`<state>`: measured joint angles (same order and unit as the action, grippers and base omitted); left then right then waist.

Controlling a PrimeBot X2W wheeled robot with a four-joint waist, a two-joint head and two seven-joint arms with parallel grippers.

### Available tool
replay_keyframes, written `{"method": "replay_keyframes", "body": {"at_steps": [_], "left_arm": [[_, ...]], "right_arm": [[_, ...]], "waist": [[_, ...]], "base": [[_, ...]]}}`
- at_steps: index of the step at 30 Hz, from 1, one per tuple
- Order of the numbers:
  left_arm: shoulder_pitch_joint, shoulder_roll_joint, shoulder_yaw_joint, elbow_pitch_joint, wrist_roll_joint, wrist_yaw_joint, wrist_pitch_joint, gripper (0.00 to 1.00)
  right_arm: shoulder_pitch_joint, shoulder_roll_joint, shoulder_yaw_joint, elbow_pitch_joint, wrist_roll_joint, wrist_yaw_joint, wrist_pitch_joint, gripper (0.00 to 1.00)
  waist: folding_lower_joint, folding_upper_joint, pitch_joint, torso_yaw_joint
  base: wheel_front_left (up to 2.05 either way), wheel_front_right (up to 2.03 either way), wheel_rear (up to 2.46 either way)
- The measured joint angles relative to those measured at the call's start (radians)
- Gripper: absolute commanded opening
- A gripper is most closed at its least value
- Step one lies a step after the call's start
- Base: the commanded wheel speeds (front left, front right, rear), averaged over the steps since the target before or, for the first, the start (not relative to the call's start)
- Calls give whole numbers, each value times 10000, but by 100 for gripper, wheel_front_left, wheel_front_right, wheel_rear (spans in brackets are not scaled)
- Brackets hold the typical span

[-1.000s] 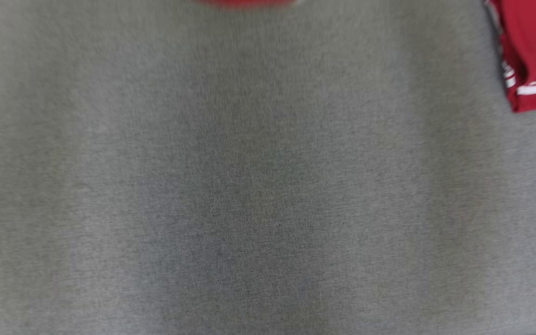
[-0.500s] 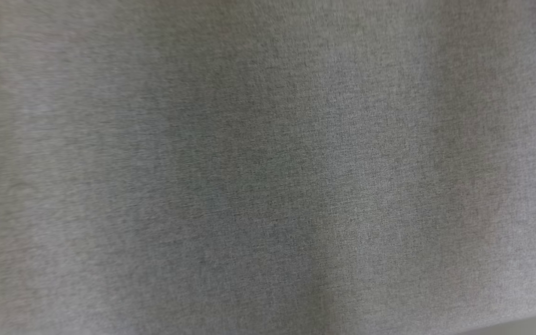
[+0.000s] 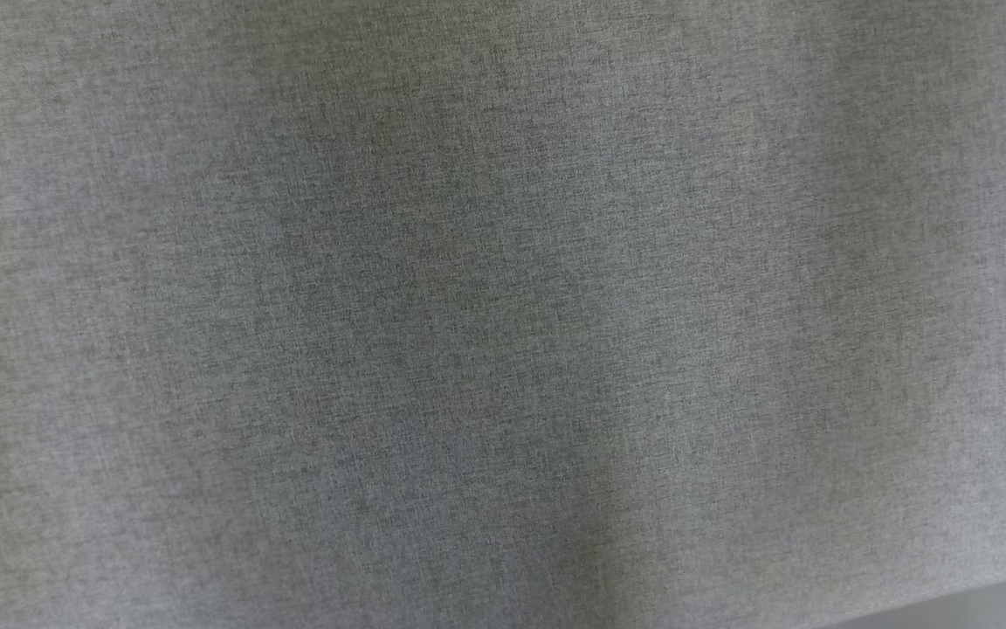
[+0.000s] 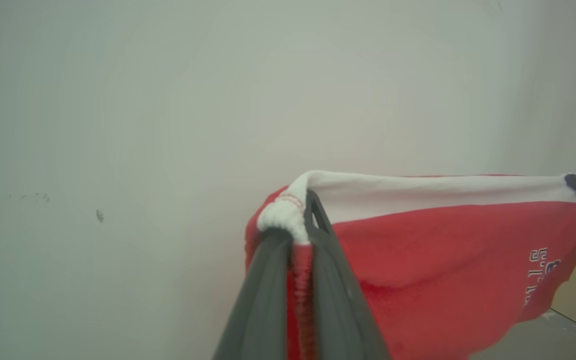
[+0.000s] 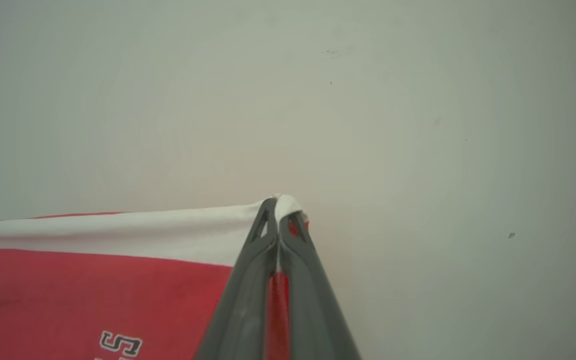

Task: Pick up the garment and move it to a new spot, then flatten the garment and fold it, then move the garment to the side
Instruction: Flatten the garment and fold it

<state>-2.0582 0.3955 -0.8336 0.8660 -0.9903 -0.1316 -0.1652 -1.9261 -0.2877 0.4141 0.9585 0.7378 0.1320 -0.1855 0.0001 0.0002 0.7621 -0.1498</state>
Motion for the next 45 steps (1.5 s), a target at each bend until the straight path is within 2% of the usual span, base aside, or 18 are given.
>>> {"method": "replay_keyframes", "body": {"at_steps": [5, 9, 15, 20, 27, 30, 31, 37, 41, 45], "left_arm": [[464, 146, -295, -297, -721, 4, -336, 0], [1478, 552, -625, -1005, -1227, 4, -648, 0], [3349, 1126, -414, -2416, -1820, 6, -947, 0], [5582, 1476, 861, -3904, -1406, 27, -978, 0], [9517, 1689, 2364, -6224, 174, 640, -978, 0], [11216, 1569, 2872, -7120, 729, 903, -980, 0], [11216, 1569, 2872, -7120, 729, 903, -980, 0], [14119, 1081, 3672, -8332, 1862, 1062, -978, 0], [15632, 554, 3996, -8744, 2424, 1014, -980, 0], [16952, 157, 4247, -8926, 2742, 779, -984, 0]], "right_arm": [[350, 33, 368, -192, 441, 0, -194, 0], [1347, -35, 888, -865, 1060, 0, -293, 0], [3098, -671, 1674, -2251, 2178, -2, -280, 0], [4909, -1187, 2276, -3478, 2832, -2, -454, 0], [7480, -1848, 2917, -4915, 3262, -2, -669, 0], [8506, -2096, 3032, -5321, 3277, -2, -708, 0], [8506, -2096, 3032, -5321, 3277, -2, -708, 0], [10664, -2353, 3043, -6000, 3565, -2, -748, 0], [11953, -2512, 2667, -6408, 3624, -2, -761, 0], [13286, -2662, 2169, -6819, 3609, 0, -761, 0]], "waist": [[-2, -1, -102, -4], [-2, -1, -315, 2], [-3, -2, -771, 31], [-3, -2, -1218, 15], [-3, -2, -1970, -46], [-3, -3, -2326, -71], [-3, -3, -2326, -71], [-4, -3, -3061, -103], [-3, -3, -3531, -102], [-3, -3, -3969, -65]], "base": [[0, 0, 0], [0, 0, 0], [0, 0, 0], [0, 0, 0], [0, 0, 0], [0, 0, 0], [0, 0, 0], [0, 0, 0], [0, 0, 0], [0, 0, 0]]}}
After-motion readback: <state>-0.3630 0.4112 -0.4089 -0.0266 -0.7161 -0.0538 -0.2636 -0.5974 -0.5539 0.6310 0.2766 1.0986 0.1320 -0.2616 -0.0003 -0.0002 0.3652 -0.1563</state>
